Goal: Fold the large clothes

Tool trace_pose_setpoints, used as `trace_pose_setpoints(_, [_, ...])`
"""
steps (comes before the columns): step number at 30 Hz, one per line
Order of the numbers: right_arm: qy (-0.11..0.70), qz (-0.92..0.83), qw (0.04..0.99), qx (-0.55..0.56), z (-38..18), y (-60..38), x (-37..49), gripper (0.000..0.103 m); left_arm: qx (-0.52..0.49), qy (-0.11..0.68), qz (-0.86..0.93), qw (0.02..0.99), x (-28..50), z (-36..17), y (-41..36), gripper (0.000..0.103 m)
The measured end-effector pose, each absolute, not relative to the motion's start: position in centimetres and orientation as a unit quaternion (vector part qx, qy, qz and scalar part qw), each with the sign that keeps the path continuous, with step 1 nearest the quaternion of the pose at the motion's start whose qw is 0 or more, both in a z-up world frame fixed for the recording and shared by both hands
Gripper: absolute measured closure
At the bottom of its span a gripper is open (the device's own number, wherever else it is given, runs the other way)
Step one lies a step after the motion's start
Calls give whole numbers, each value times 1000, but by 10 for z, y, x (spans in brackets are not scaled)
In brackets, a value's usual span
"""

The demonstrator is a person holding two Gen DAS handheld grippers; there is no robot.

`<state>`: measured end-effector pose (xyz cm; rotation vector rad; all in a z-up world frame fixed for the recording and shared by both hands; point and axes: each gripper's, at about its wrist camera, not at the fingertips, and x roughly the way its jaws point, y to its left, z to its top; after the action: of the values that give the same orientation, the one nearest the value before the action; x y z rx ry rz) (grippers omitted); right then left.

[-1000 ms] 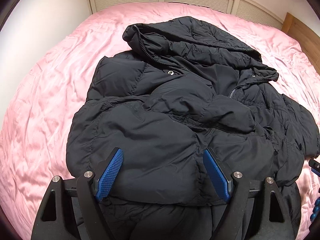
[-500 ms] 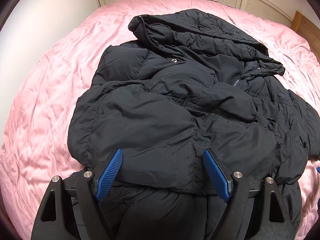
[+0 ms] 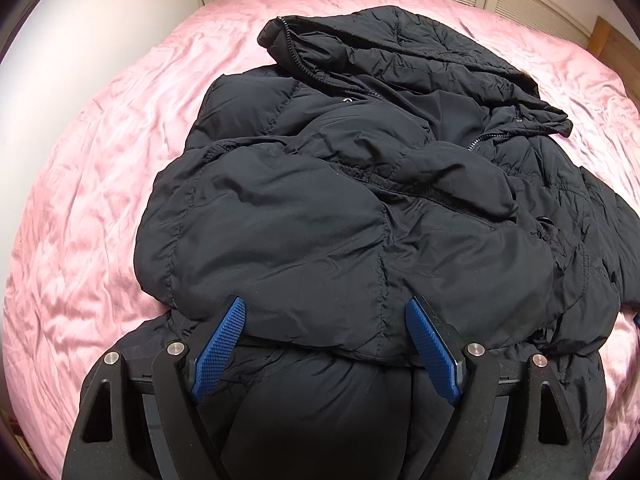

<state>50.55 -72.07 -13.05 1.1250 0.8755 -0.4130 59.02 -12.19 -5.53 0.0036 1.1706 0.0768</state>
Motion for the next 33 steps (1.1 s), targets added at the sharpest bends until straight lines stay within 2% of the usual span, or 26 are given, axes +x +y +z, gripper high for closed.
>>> trace_pose_setpoints(1, [393,-187,737,517,-130,-724,506,23,2,553,35,833,589,-55,-123,21])
trace_pose_setpoints(2, [387,-187,736,523,-129,-726,507,28,3,553,34,832,588,-56,-124,21])
trace_pose_setpoints(4, [379,-187,734,532,-127,-732,508,47,5,554,30,832,587,-56,-126,21])
trace_pose_setpoints(5, [381,-188,735,528,-125,-733,509,51,6,555,28,832,587,-56,-127,21])
trace_pose_setpoints(7, [384,-183,745,514,-117,-733,513,72,7,556,25,831,586,-57,-128,21])
trace_pose_setpoints(10, [395,-177,764,479,-102,-726,525,85,7,556,20,831,585,-56,-128,21])
trace_pose_setpoints(16, [408,-170,800,407,-66,-707,539,93,-9,552,19,833,583,-51,-115,21])
trace_pose_setpoints(33, [401,-72,868,285,33,-586,574,95,-52,540,25,840,568,-45,-52,21])
